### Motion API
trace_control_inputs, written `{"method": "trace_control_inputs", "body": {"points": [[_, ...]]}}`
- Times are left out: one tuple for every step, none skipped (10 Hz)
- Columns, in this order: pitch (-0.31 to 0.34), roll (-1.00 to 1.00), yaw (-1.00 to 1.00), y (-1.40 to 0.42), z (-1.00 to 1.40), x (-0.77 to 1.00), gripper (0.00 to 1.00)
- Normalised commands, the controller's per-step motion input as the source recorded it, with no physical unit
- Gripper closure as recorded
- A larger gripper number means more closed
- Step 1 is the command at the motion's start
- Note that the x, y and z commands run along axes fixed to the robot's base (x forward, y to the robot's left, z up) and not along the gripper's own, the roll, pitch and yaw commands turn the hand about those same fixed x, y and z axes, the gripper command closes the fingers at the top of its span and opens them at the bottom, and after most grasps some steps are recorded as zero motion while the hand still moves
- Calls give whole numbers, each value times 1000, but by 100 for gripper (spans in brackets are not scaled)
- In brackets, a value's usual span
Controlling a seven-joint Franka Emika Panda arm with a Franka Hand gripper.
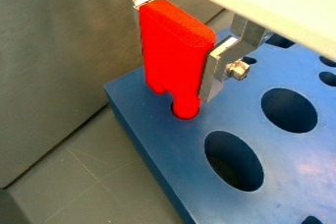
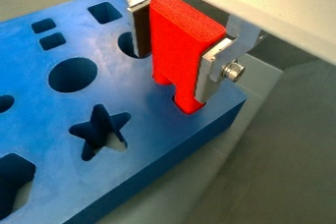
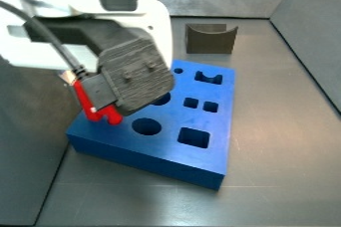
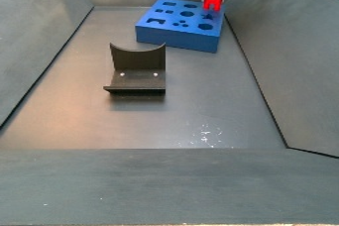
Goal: Pick up the square-circle object. Move up. Rotate the square-circle object. Move to above the board. Insert the square-circle object.
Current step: Insert the square-circle object.
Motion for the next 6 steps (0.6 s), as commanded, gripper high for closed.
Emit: {"method": "trace_control_inputs", "body": {"points": [[-217,119,69,0,-789,-63,100],[-76,109,54,-46,-1000,29,100],[-7,109,0,-194,-1000,314,100],[-10,91,-83,-280,-1000,523,100],[-23,49,-151,-314,-1000,591,100],[-11,24,-26,-123,-1000,677,100]]}}
